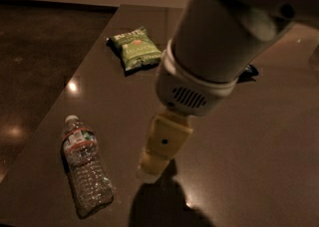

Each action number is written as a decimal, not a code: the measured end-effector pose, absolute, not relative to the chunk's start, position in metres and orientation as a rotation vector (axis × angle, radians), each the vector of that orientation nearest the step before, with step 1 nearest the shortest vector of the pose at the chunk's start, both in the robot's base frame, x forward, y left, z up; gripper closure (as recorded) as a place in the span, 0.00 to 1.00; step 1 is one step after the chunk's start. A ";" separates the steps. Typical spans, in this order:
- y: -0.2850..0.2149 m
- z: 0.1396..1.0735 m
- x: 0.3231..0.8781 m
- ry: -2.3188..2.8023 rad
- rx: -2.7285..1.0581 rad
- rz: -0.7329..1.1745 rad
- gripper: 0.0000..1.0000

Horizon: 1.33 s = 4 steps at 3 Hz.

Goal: Place water bottle upright

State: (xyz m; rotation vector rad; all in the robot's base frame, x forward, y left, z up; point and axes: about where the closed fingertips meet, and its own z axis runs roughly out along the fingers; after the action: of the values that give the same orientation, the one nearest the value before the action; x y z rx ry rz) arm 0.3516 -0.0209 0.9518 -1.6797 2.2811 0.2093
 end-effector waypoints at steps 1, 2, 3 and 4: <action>0.019 0.947 0.349 2.347 -1.630 0.215 0.00; 0.059 0.945 0.344 2.394 -1.609 0.240 0.00; 0.098 0.931 0.338 2.458 -1.613 0.272 0.00; 0.116 0.916 0.339 2.507 -1.602 0.264 0.00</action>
Offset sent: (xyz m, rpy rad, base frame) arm -0.0038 0.1244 -0.0338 -0.0242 0.1822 -0.1185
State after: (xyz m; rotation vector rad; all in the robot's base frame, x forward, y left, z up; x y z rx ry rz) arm 0.3392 0.1156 0.9163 -1.6023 2.5073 0.2644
